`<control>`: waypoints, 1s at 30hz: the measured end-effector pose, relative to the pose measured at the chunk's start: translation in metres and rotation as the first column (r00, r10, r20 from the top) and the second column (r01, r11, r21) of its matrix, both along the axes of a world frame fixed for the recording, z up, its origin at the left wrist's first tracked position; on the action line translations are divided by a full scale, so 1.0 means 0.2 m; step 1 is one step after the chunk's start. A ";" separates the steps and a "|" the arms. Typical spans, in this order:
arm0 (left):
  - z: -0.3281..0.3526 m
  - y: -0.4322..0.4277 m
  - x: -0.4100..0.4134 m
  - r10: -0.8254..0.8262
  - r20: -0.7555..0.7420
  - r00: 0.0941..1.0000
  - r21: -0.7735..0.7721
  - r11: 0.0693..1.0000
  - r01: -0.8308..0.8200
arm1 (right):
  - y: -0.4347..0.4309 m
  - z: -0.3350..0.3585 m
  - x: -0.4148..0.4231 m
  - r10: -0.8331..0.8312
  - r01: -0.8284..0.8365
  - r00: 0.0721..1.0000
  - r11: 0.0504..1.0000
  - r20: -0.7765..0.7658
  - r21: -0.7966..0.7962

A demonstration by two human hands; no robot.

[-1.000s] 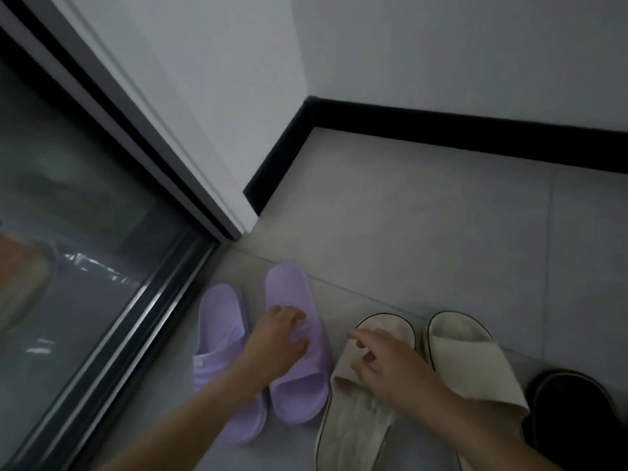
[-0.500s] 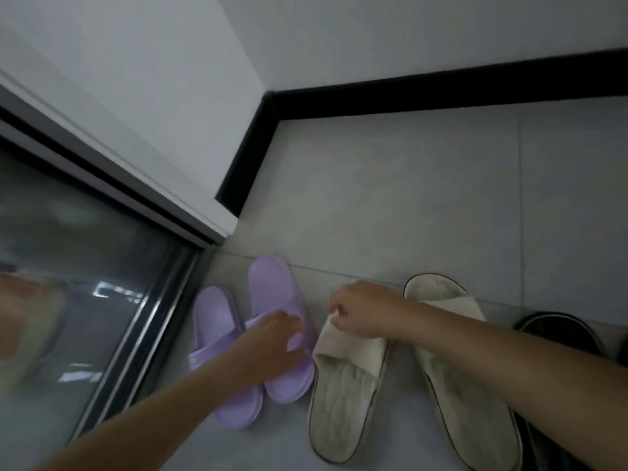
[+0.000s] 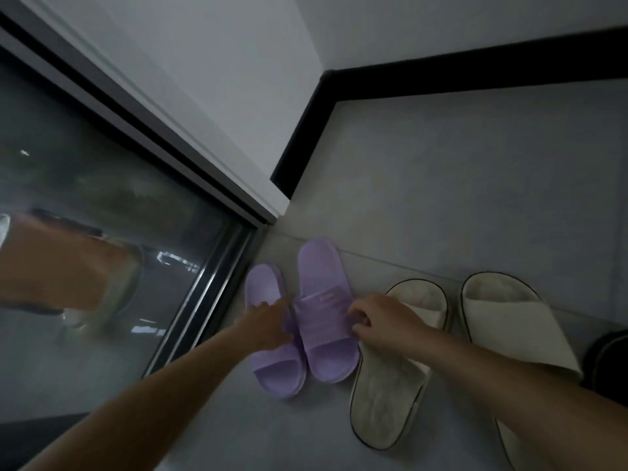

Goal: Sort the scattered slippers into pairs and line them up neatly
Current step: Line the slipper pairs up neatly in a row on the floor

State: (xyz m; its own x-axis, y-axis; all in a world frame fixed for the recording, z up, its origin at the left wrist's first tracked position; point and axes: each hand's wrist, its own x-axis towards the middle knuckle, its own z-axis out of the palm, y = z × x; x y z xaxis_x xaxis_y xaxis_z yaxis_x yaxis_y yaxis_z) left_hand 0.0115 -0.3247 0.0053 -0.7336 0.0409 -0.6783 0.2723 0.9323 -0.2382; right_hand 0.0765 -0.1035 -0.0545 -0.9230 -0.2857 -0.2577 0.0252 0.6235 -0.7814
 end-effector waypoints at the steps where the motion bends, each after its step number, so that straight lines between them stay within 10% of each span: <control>1: -0.03 0.01 0.00 0.004 0.003 1.000 0.049 0.999 -0.004 | 0.00 -0.01 0.01 -0.004 0.004 1.000 1.000 0.003 0.012; 10: -0.12 -0.03 -0.15 -0.096 0.107 0.990 0.347 0.936 0.053 | -0.09 -0.01 0.02 -0.012 0.014 1.000 0.984 -0.008 0.175; 15: -0.05 -0.08 -0.21 0.162 0.145 0.976 0.531 0.820 -0.214 | -0.09 0.08 0.01 -0.236 0.238 0.971 0.970 -0.034 0.047; 18: 0.01 -0.07 -0.21 0.516 0.411 0.752 0.717 0.327 -0.616 | -0.04 0.15 -0.03 -0.514 0.515 0.856 0.857 -0.056 0.006; 20: 0.03 -0.02 -0.17 0.530 0.714 0.458 0.621 -0.175 -0.764 | -0.02 0.17 -0.06 -0.579 0.579 0.815 0.815 -0.011 0.020; 22: 0.02 0.03 -0.15 0.478 0.855 0.202 0.445 -0.476 -0.759 | -0.04 0.19 -0.10 -0.558 0.556 0.830 0.829 0.028 0.061; 26: -0.04 0.04 -0.12 0.542 0.840 0.004 0.392 -0.602 -0.696 | -0.13 0.20 -0.15 -0.476 0.470 0.878 0.877 0.047 0.097; 30: -0.11 0.01 -0.09 0.590 0.807 0.026 0.475 -0.623 -0.622 | -0.25 0.16 -0.16 -0.391 0.380 0.915 0.918 0.099 0.110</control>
